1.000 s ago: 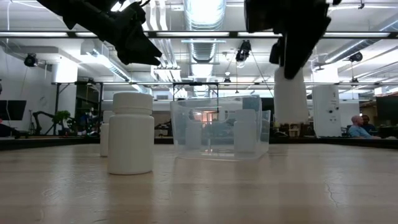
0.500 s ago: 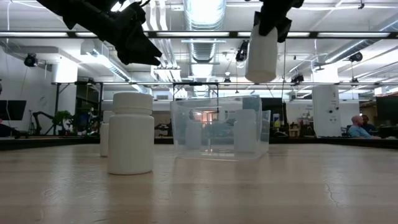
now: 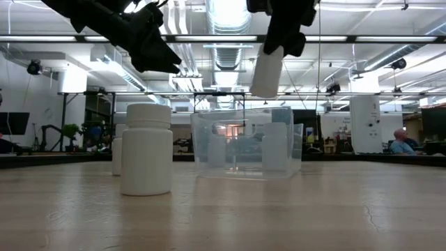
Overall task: Pick and place pill bottles into a basket
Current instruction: Put the medicine bottle into the transparent bin
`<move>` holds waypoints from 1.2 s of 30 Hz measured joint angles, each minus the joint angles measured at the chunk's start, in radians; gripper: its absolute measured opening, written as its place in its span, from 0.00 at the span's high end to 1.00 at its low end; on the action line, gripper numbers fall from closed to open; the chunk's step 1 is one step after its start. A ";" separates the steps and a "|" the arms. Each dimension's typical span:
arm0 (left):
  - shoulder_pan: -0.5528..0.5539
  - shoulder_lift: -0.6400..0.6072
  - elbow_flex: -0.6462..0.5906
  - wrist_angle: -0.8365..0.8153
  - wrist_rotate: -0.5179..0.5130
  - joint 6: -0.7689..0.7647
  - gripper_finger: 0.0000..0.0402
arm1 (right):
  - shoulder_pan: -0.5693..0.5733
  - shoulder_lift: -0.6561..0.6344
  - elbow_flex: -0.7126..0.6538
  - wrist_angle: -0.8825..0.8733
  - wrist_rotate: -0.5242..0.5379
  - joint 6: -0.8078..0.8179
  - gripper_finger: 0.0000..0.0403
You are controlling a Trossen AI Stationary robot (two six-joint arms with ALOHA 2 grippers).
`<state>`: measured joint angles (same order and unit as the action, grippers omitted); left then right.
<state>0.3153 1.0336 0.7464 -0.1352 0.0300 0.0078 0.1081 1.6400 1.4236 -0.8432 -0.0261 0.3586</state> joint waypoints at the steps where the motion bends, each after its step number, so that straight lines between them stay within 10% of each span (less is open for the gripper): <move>1: 0.000 0.000 0.000 0.000 -0.006 0.000 0.37 | 0.000 0.007 0.000 0.013 -0.005 -0.018 0.63; 36: 0.000 0.000 0.000 -0.001 -0.009 -0.001 0.37 | -0.007 0.151 0.022 -0.019 -0.106 -0.258 0.63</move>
<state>0.3153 1.0336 0.7464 -0.1364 0.0213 0.0071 0.1015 1.7908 1.4455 -0.8617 -0.1322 0.1004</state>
